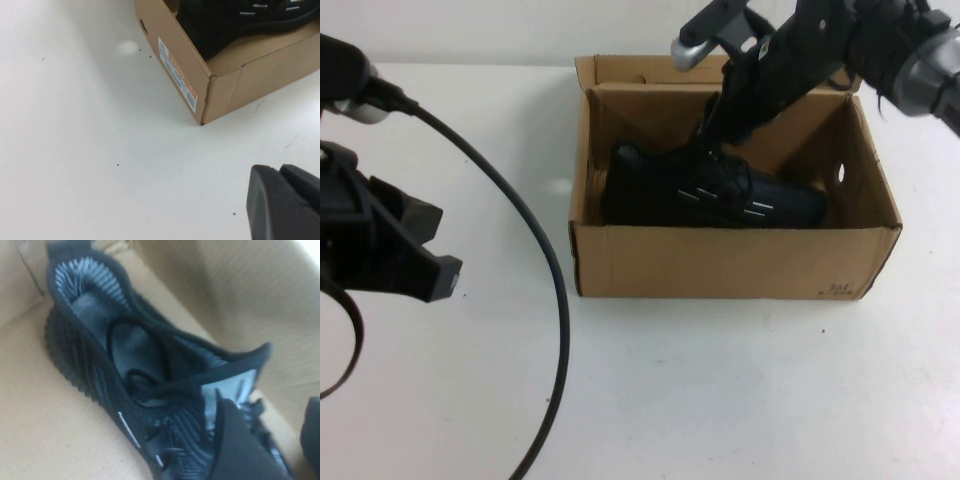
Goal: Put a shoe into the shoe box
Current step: Place the shoe in the shoe box
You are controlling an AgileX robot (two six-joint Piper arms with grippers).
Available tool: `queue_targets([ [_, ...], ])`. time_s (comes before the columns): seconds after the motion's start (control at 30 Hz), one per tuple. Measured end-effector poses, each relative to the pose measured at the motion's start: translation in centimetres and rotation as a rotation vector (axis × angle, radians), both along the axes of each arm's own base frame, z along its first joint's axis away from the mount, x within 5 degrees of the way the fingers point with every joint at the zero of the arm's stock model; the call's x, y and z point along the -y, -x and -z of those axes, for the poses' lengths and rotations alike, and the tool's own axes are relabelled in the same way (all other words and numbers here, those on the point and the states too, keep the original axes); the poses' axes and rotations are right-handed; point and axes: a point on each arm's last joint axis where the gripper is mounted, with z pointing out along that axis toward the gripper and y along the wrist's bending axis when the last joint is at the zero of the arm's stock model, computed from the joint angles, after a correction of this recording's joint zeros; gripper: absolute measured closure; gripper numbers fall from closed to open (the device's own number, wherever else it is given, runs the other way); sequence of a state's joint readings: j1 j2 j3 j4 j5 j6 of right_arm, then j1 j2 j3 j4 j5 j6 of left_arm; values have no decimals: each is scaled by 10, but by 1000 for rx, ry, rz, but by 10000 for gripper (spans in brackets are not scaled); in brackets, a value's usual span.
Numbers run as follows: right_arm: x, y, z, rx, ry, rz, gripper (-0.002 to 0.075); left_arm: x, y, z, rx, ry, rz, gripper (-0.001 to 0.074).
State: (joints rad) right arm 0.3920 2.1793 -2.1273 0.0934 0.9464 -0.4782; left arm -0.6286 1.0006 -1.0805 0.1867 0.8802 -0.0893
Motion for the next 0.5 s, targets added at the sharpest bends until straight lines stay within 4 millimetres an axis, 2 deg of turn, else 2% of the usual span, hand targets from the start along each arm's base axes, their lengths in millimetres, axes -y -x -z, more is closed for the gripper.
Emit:
queue_targets([
  [0.1, 3, 8, -21, 28, -11, -2, 457, 0, 0, 0, 15, -39, 34, 734],
  [0.23, 9, 24, -50, 48, -19, -8, 476, -3, 2, 4, 24, -180, 127, 734],
  [0.3, 13, 33, -65, 56, -23, -11, 517, -6, 3, 6, 17, -261, 165, 734],
  [0.43, 21, 55, -97, 74, -41, -22, 658, -15, 5, 10, -15, -395, 166, 734],
  [0.5, 25, 67, -112, 76, -52, -15, 703, -19, 5, 11, -31, -432, 155, 734],
])
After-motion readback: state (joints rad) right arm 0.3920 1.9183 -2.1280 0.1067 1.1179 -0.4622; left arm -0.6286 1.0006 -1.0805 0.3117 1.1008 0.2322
